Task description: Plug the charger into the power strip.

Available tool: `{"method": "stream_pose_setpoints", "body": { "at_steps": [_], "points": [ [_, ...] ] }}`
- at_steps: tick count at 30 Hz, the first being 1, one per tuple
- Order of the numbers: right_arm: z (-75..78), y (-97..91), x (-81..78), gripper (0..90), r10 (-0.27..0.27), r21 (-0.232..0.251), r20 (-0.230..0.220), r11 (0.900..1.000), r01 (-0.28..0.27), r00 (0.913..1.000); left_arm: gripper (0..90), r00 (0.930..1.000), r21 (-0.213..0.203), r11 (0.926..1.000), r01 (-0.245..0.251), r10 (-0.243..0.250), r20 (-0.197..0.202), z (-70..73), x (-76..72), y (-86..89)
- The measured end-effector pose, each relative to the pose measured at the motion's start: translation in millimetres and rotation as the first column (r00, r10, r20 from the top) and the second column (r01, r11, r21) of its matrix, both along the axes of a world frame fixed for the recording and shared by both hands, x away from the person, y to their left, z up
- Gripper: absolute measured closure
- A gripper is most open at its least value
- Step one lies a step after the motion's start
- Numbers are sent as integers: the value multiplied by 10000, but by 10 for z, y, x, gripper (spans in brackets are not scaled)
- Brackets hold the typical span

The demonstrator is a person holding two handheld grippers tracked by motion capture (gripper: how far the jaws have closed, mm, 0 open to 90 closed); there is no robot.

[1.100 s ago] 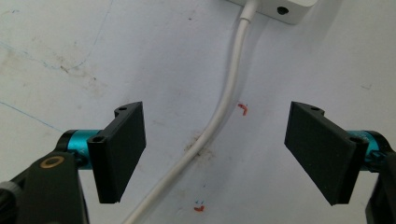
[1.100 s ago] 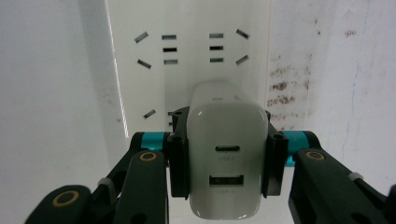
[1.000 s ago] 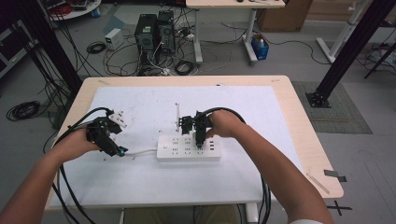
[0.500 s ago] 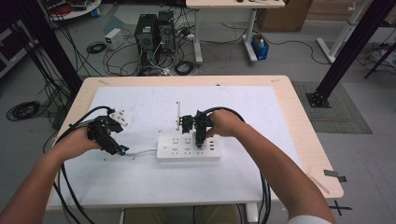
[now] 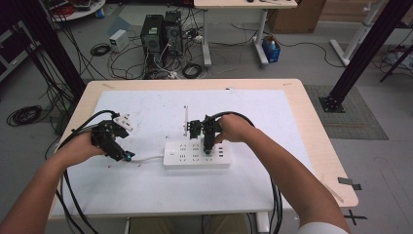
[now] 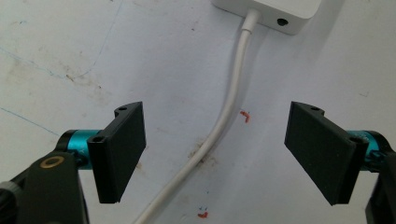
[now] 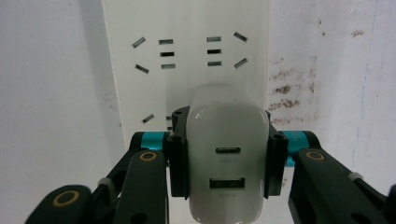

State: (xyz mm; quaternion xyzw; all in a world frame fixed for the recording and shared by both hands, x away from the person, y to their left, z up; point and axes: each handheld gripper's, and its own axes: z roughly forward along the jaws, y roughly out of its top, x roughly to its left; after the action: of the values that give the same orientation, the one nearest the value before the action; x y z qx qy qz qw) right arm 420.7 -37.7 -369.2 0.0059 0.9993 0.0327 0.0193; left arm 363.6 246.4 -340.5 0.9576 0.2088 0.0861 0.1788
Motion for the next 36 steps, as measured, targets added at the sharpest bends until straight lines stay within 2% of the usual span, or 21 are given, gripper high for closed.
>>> {"method": "stream_pose_setpoints", "body": {
  "at_steps": [3,6,10,13,15,16,17,19,20,21,22,23,24,25,27,33,36],
  "points": [
    [-5,-1,4,628,-104,33,-80,9999,104,9999,207,10000,-15,10000,39,-40,-12,-3,2,-7],
    [-25,11,-37,628,38,-83,229,10000,-36,9997,207,10000,7,10000,47,-47,-28,-2,4,-8],
    [-31,-17,-61,628,-66,111,355,9999,62,9993,207,10000,-43,10000,27,-27,15,4,1,-1],
    [-27,-13,-31,623,-128,114,152,9999,126,9998,207,10000,2,10000,81,-81,-4,20,17,17],
    [-24,-13,-21,616,-188,121,79,9998,187,9998,207,10000,-125,9999,-36,36,35,15,16,17],
    [-28,-16,-3,542,-423,90,-118,9991,424,9990,207,10000,-126,9999,-55,55,11,18,22,25],
    [-52,-29,24,332,-817,144,-130,9965,819,9966,207,10000,-64,10000,14,-14,39,23,26,33],
    [21,-91,50,236,-1323,924,-418,9864,1357,9903,207,10000,-146,9999,-38,38,41,17,23,40],
    [21,-91,50,236,-1323,924,-418,9864,1357,9903,207,10000,-146,9999,-38,38,41,17,23,40],
    [66,-136,74,218,-1667,1236,-412,9775,1706,9851,207,10000,-153,9999,-60,61,61,23,23,51],
    [167,-254,120,215,-2141,1655,-418,9618,2181,9759,207,9999,-195,9998,-96,98,88,23,21,54],
    [200,-303,131,177,-2370,1736,-381,9551,2400,9708,207,9999,-174,9998,-71,72,77,29,24,60],
    [229,-363,145,118,-2737,1763,-241,9455,2736,9615,207,9999,-204,9997,-99,102,103,30,22,63],
    [264,-426,153,118,-3057,1726,-20,9377,3015,9521,207,9999,-146,9999,-45,47,116,37,25,69],
    [339,-560,156,118,-3341,1948,171,9256,3246,9424,207,9998,-237,9996,-137,141,141,36,21,72],
    [576,-895,115,118,-4239,2956,66,8660,4032,9057,207,9998,-264,9996,-105,108,138,37,17,56],
    [651,-988,75,118,-4445,3167,49,8503,4203,8957,207,9998,-280,9995,-126,130,127,47,10,55]
  ]
}}
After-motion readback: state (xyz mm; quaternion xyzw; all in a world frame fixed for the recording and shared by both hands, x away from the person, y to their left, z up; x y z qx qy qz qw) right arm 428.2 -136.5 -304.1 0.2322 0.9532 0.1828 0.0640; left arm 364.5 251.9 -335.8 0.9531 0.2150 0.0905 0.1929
